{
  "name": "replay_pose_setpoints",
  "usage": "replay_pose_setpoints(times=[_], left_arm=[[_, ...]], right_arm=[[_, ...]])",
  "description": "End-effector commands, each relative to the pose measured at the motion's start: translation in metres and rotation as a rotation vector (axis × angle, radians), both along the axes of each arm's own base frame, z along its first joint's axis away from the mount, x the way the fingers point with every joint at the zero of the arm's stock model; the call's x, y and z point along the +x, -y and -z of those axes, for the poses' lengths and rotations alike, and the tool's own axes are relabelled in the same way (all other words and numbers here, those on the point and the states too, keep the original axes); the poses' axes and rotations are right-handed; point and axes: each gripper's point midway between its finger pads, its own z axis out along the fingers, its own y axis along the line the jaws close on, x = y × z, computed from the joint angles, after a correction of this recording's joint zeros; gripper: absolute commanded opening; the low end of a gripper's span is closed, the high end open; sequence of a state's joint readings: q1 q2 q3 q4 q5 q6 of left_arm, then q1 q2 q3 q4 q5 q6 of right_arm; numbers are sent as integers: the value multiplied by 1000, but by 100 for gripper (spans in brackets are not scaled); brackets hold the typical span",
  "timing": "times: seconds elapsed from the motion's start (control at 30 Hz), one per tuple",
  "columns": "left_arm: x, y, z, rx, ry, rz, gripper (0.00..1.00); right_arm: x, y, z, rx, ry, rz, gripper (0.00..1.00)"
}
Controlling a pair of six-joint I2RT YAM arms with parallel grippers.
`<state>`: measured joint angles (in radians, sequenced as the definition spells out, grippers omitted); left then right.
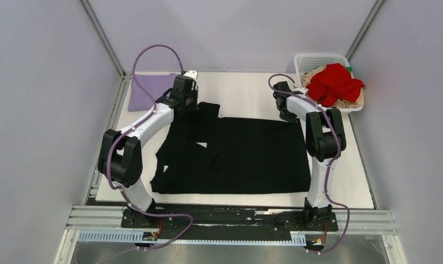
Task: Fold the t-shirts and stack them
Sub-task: Grab the side of the flattened tshirt furthest away from the robot with both arms, then fold the other side of the tshirt into a rectangle
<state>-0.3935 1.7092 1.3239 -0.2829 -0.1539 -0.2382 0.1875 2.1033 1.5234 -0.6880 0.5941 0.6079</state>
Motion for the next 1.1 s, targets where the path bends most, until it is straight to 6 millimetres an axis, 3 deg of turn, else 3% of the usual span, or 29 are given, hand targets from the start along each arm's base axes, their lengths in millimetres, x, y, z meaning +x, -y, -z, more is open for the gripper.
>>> replay_pose_setpoints(times=[0.0,0.23,0.37,0.4,0.43,0.47,0.5,0.53,0.77,1.07], left_arm=[[-4,7,-33,-45,97,30,0],[-28,12,-36,-66,103,45,0],[-54,3,-28,-55,86,24,0],[-60,2,-35,-66,99,14,0],[-69,-2,-25,-58,74,8,0],[-77,-3,-31,-73,86,1,0],[-86,-6,-21,-67,62,-3,0],[-93,-7,-27,-91,73,-10,0],[-152,-24,-10,-157,-1,-62,0],[-197,-40,3,-215,-57,-112,0]], right_arm=[[10,-7,-35,2,99,-60,0],[-16,-23,-55,20,145,-117,0],[-43,-32,-60,21,151,-138,0],[-51,-35,-62,31,153,-144,0],[-58,-37,-62,34,151,-148,0],[-66,-38,-64,36,155,-149,0],[-74,-38,-64,38,153,-150,0],[-81,-38,-66,40,153,-149,0],[-127,-36,-69,61,118,-172,0],[-154,-30,-62,84,106,-163,0]])
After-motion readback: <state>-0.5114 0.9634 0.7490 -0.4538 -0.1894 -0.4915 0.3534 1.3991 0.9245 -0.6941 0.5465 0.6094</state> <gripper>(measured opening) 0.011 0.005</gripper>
